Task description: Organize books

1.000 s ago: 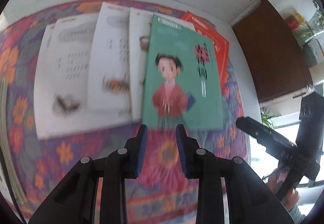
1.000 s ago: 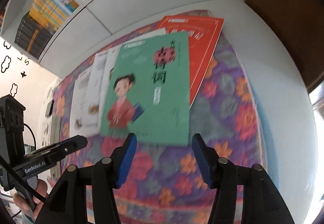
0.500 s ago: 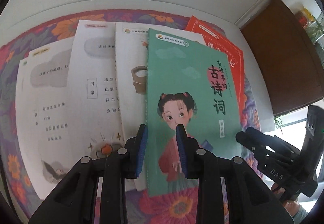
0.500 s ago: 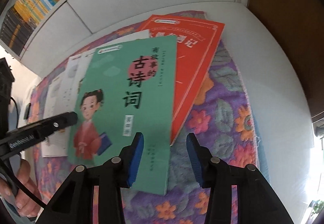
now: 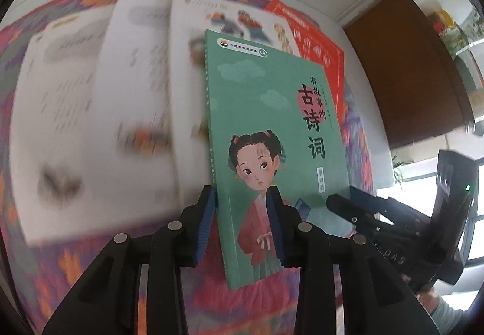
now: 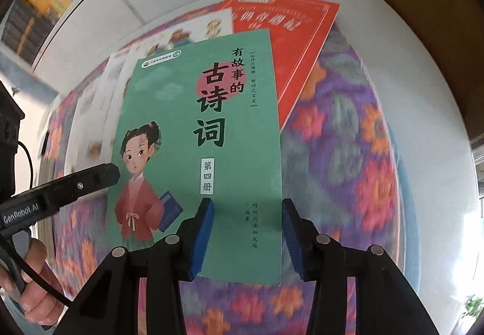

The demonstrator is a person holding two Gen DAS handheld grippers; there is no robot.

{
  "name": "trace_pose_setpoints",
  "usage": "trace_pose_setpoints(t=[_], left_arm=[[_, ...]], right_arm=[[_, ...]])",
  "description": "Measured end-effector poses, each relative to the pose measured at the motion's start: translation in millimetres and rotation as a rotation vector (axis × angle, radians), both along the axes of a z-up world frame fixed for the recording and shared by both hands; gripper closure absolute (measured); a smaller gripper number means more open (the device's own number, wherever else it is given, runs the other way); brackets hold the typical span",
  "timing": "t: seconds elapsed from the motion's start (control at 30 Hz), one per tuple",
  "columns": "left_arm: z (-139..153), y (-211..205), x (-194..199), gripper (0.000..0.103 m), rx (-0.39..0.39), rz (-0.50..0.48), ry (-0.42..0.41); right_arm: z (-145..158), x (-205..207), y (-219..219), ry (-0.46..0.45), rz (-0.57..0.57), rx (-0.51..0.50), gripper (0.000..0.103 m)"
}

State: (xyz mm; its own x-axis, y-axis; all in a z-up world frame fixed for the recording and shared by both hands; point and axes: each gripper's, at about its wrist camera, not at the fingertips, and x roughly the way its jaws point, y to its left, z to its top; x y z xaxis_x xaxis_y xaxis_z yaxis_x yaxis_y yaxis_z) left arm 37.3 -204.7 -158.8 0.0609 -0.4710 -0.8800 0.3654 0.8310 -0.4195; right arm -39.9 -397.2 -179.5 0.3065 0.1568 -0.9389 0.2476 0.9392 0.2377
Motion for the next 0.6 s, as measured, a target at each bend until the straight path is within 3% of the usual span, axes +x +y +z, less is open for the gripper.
trace_pose_setpoints(t=[0.33, 0.6], left_arm=[[-10, 88, -78, 0.072, 0.023, 0.140, 0.085], [-18, 108, -101, 0.072, 0.025, 0.172, 0.086]], right_arm=[[2, -54, 75, 0.040, 0.157, 0.033, 0.057], [-1, -67, 92, 0.054, 0.154, 0.090, 0.058]])
